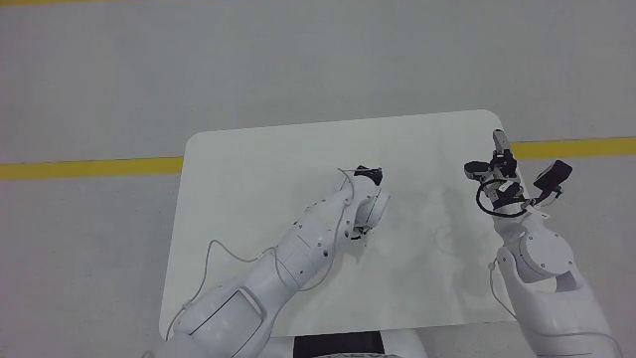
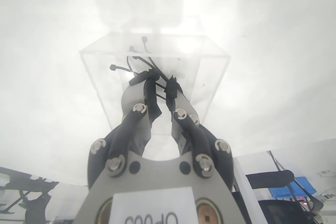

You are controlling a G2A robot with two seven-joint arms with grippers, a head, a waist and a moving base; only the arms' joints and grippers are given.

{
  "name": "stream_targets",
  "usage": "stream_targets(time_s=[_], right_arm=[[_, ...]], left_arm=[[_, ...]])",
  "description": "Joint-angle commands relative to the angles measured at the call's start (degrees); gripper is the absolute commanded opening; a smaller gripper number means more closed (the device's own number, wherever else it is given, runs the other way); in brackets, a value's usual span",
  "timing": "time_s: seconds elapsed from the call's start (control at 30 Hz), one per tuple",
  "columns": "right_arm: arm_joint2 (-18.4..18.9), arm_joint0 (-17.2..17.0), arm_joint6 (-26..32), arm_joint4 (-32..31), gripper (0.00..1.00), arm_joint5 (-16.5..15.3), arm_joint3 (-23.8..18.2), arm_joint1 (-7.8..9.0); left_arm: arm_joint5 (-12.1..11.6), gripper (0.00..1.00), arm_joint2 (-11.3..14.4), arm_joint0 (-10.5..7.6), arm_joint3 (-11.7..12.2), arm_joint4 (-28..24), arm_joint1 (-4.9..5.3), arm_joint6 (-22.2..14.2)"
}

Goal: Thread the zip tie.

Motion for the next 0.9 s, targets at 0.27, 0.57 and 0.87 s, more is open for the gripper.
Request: stream_targets(time_s=[0.27,0.57,0.87], right_arm=[[0.00,0.00,0.00,0.00,1.00,0.00,0.00,0.00],[0.00,0.00,0.00,0.00,1.00,0.00,0.00,0.00],[0.00,0.00,0.00,0.00,1.00,0.00,0.00,0.00]], left_arm=[[0.53,0.12,0.40,-0.41,-0.87,-0.10,0.00,0.50],[0.08,0.14,0.82,-0.55,0.77,-0.97,-0.08,0.96],[0.32,0.00,1.22,-1.35,2.12,-1.82,-0.30,1.49]])
